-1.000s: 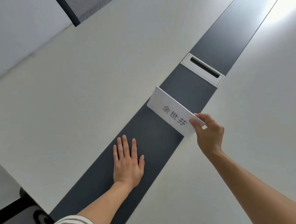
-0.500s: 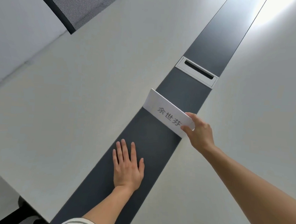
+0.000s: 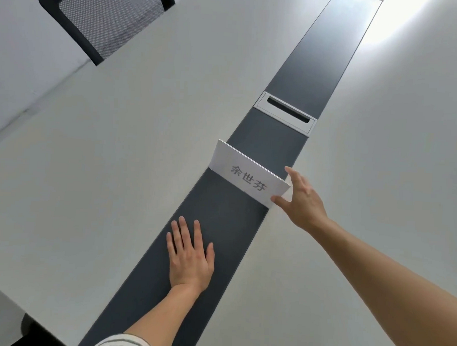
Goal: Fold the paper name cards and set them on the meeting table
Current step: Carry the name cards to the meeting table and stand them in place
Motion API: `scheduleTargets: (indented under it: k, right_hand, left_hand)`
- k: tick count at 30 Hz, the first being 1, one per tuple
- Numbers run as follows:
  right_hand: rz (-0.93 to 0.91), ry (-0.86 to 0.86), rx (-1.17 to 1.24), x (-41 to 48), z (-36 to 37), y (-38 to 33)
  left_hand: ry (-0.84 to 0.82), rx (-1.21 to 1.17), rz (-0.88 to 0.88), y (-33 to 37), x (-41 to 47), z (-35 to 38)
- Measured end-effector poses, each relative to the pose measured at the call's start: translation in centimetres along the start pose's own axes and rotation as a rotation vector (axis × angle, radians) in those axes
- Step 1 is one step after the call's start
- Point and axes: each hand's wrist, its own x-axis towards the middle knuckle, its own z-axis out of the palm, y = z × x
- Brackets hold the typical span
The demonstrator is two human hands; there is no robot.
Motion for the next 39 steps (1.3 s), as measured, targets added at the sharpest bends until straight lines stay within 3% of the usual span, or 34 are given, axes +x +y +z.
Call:
scheduleTargets:
  k: [6, 11, 14, 20, 26, 35, 39]
  right_hand:
    - [0.077, -0.007, 0.137, -8.1, -3.6, 5.3]
    - [0.207, -0.07, 0.24, -17.7, -6.0, 11.4]
    - [0.25, -0.04, 0.291, -23.0, -7.3, 14.5]
    - [0.284, -0.036, 0.392, -32.7, -8.5, 20.2]
    - [0.384, -0.219, 0.485, -39.0, -6.4, 25.2]
    - [0.32, 0.016, 0.76, -40.6, -5.4, 27.7]
    - [0.212, 0.134, 0.981, -40.0, -9.5, 26.2]
  left_hand:
    - [-0.047, -0.043, 0.07, 0.5, -0.2, -2.0]
    - [-0.17, -0.38, 0.411, 5.5, -4.5, -5.9]
    - [-0.297, -0.466, 0.604, 9.4, -9.3, -6.9]
    - [-0.558, -0.347, 0.915, 15.0, -17.1, -6.0]
    - [-0.627, -0.184, 0.855, 17.1, -19.3, -3.1]
    - [-0.671, -0.388, 0.735, 18.0, -20.6, -5.1]
    - [-0.698, -0.742, 0.6, 19.9, -21.6, -8.9]
